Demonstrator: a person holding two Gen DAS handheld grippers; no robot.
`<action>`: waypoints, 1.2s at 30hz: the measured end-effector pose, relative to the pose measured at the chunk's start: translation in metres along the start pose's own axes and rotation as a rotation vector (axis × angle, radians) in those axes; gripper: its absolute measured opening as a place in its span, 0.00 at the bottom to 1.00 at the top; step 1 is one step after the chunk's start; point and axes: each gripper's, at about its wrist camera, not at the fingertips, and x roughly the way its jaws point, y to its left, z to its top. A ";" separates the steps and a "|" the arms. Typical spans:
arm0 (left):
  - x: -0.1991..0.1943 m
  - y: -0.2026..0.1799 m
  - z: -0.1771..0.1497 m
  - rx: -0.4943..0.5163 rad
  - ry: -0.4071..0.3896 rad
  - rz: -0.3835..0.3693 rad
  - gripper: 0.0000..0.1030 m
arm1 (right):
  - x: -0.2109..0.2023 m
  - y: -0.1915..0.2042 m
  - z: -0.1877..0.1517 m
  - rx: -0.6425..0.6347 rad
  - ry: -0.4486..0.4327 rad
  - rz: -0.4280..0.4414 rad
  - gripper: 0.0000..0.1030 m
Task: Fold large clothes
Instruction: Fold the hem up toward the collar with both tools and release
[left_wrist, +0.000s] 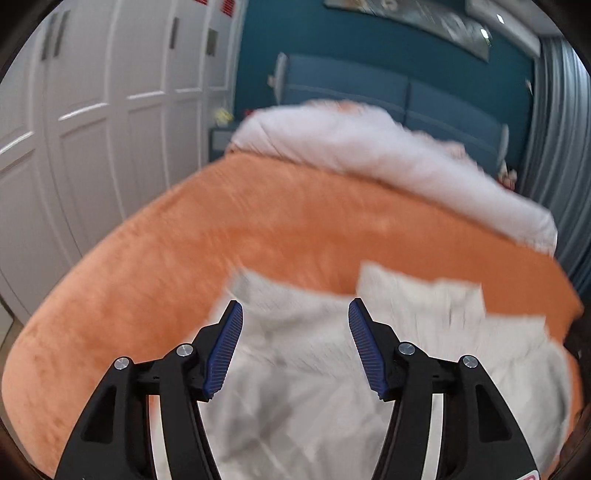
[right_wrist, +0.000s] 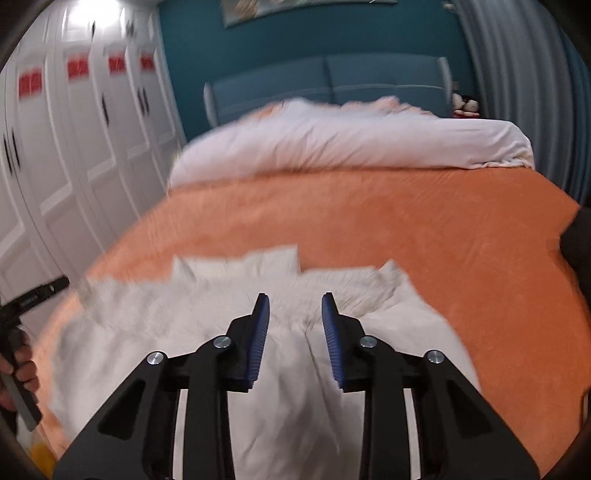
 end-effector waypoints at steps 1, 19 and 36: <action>0.010 -0.005 -0.007 0.004 0.016 0.003 0.56 | 0.010 0.001 -0.001 -0.019 0.017 -0.024 0.24; 0.107 -0.010 -0.047 0.012 0.070 0.064 0.64 | 0.089 -0.073 -0.047 0.224 0.085 -0.040 0.19; 0.127 -0.010 -0.055 -0.001 0.095 0.060 0.65 | 0.097 -0.082 -0.051 0.256 0.110 -0.018 0.18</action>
